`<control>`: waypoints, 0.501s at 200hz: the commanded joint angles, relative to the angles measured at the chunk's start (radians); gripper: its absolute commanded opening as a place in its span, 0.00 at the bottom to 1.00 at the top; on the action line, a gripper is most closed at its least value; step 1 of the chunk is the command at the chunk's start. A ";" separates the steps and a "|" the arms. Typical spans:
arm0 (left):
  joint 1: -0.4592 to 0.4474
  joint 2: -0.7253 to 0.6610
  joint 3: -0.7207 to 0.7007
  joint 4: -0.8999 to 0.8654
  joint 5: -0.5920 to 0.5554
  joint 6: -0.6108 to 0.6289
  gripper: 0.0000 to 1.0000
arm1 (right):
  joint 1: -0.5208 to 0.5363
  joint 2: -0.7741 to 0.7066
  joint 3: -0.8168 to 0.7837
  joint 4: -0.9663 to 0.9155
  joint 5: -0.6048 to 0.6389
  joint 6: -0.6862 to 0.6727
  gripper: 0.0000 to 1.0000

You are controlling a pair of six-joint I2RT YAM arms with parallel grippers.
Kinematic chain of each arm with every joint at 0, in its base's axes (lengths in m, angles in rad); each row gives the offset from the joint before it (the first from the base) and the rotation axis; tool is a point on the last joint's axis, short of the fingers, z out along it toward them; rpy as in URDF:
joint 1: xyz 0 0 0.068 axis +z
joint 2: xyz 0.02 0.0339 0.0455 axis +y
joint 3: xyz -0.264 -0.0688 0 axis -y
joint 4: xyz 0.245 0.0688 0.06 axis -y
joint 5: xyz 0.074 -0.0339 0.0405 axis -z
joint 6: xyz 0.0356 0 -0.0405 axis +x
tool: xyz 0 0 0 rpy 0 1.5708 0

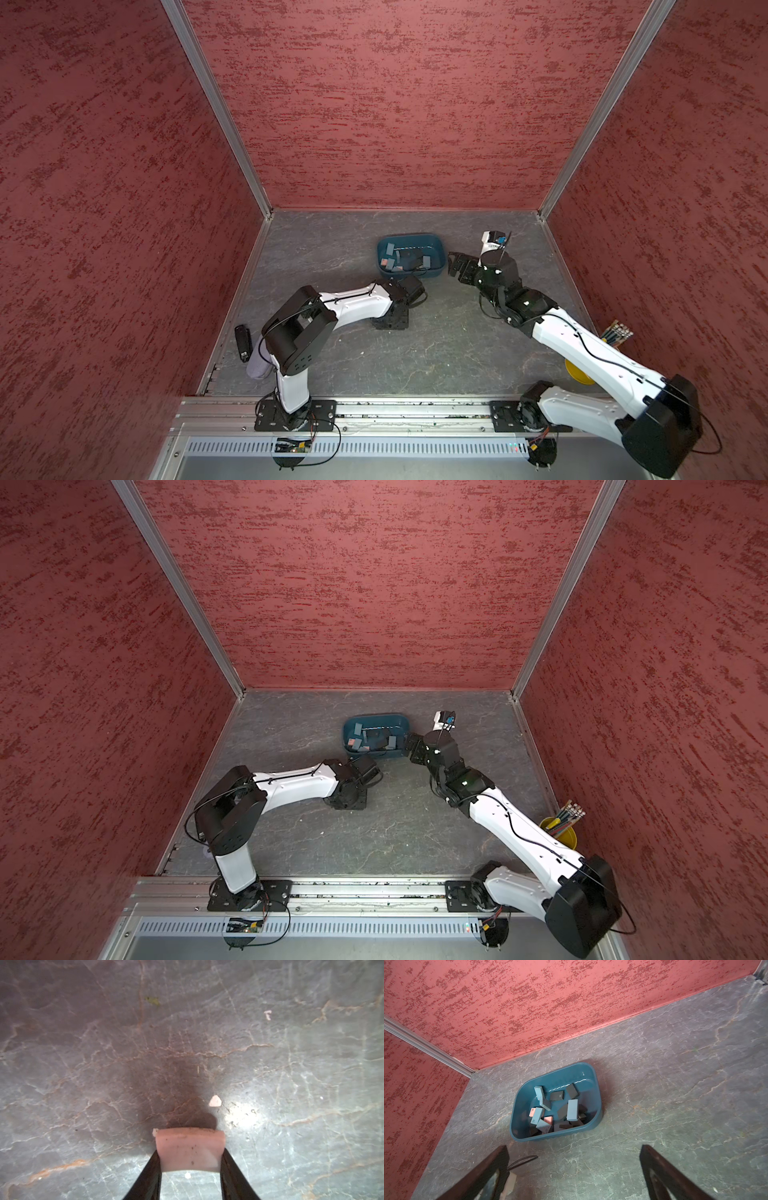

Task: Put the eraser in the storage box
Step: Pick up the eraser from the center of the board.

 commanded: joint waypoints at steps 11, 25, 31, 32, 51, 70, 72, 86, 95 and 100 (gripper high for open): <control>-0.001 -0.052 -0.005 -0.021 -0.043 0.004 0.44 | 0.002 0.008 -0.012 0.027 -0.018 0.013 0.99; 0.002 -0.059 -0.002 -0.025 -0.049 0.005 0.44 | 0.003 0.008 -0.013 0.022 -0.016 0.011 0.99; 0.002 -0.060 -0.001 -0.027 -0.049 0.004 0.44 | 0.003 0.008 -0.016 0.022 -0.017 0.011 0.99; 0.001 -0.061 -0.001 -0.028 -0.049 0.005 0.44 | 0.003 0.007 -0.016 0.021 -0.017 0.011 0.99; 0.003 -0.063 0.002 -0.031 -0.048 0.005 0.44 | 0.003 0.008 -0.021 0.021 -0.017 0.011 0.99; 0.003 -0.072 0.001 -0.037 -0.052 0.006 0.44 | 0.003 0.009 -0.025 0.024 -0.017 0.012 0.99; 0.002 -0.072 0.001 -0.037 -0.052 0.005 0.44 | 0.004 0.010 -0.027 0.024 -0.018 0.012 0.99; 0.003 -0.082 -0.002 -0.041 -0.054 0.004 0.44 | 0.003 0.011 -0.027 0.026 -0.020 0.014 0.99; 0.004 -0.086 -0.004 -0.042 -0.055 0.006 0.44 | 0.004 0.011 -0.028 0.027 -0.022 0.015 0.99; 0.003 -0.089 -0.005 -0.043 -0.057 0.006 0.44 | 0.004 0.012 -0.030 0.028 -0.023 0.014 0.99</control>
